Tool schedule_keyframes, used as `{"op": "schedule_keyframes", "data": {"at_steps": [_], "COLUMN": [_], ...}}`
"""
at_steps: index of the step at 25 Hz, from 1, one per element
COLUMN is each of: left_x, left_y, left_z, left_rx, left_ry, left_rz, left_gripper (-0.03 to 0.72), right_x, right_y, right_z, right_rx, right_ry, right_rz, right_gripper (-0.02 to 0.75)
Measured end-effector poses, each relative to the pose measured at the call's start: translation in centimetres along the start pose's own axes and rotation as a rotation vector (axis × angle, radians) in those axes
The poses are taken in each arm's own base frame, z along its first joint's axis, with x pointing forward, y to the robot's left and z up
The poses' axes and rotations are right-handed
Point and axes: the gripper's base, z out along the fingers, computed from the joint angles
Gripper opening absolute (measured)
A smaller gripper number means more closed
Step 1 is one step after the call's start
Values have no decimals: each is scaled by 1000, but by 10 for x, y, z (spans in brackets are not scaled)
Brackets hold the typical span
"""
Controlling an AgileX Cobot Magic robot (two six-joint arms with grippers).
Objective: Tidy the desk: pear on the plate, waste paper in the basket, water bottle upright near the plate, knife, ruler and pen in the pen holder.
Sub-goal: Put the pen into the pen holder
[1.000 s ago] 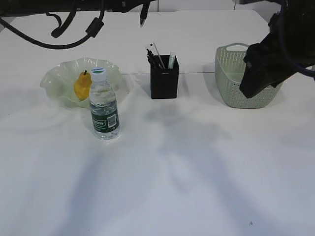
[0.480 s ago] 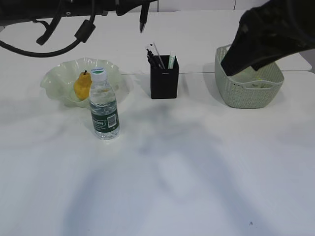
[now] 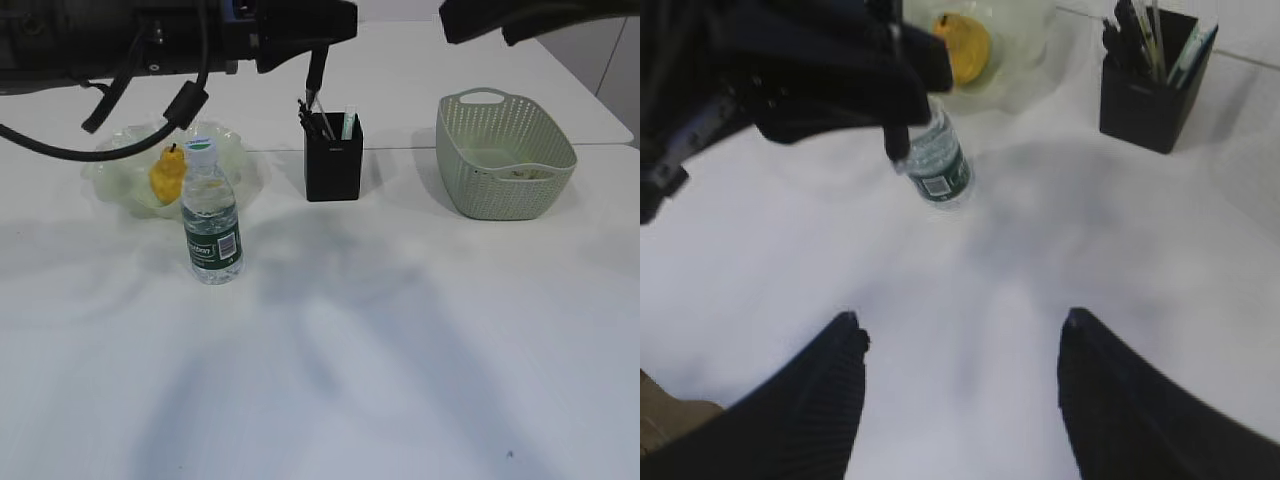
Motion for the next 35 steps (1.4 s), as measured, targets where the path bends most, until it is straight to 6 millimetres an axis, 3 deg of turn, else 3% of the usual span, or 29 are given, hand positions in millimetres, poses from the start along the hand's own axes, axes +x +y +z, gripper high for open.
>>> {"op": "schedule_keyframes", "data": {"at_steps": [4, 12, 18, 35], "left_x": [6, 11, 12, 10], "left_y": [-5, -27, -29, -29], "left_z": [2, 24, 26, 26], "left_rx": [27, 103, 111, 110], "left_ry": [-2, 9, 12, -12], "left_rz": [-27, -36, -36, -51], "left_gripper": [64, 64, 64, 64], "right_x": [-6, -21, -25, -32], "right_y": [3, 3, 3, -5], "right_z": [0, -2, -2, 33], "right_rx": [-34, -40, -49, -108], "right_ry": [-66, -227, -276, -262], "right_rz": [32, 70, 92, 155], "right_gripper": [454, 454, 454, 454]}}
